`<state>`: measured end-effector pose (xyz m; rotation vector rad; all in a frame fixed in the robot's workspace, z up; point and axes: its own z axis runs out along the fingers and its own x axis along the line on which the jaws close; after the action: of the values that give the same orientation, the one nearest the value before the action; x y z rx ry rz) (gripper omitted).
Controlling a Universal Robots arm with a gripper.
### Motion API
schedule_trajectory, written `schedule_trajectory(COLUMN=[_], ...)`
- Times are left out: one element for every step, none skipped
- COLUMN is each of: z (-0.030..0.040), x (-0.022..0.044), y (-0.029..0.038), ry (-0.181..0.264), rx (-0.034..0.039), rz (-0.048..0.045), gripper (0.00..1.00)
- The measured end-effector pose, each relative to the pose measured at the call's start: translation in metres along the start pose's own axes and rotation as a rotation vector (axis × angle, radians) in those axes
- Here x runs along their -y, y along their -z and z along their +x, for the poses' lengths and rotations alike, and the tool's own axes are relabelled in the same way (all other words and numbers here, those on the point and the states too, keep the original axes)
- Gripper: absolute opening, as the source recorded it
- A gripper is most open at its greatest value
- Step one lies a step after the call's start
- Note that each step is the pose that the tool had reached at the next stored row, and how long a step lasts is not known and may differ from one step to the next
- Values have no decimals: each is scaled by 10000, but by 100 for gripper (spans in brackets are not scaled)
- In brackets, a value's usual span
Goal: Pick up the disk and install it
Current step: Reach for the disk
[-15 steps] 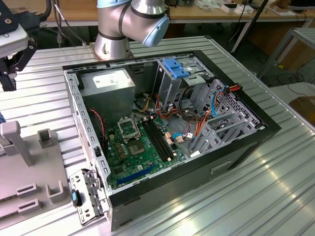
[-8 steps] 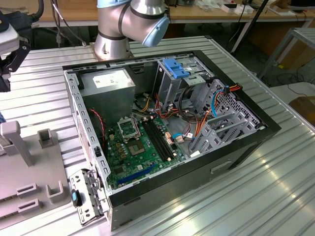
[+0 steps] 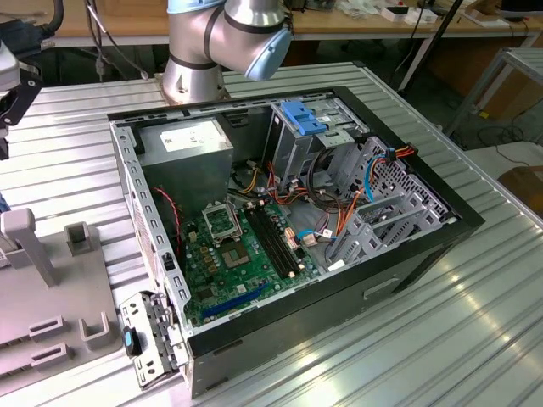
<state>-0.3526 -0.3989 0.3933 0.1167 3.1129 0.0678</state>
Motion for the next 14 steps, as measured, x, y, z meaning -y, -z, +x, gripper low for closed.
schedule_trajectory(z=[9,14,21,27,35,40,49,67,74,83,92,99,107,115], x=[1,1,2,2,3,3,4,5,5,6,7,8,8,9], y=[0,1,1,1,1,1,1,2,3,3,3,3,3,4], ry=[0,0,0,0,1,0,0,0,-1,0,0,0,0,0], rx=[0,-1,-2,-2,-3,-3,-3,-3,-4,-3,-4,-4,-3,-4], rz=[0,1,1,1,1,0,0,1,1,1,1,1,1,1], gripper=[11,11,11,11,11,11,11,11,11,11,11,11,11,11])
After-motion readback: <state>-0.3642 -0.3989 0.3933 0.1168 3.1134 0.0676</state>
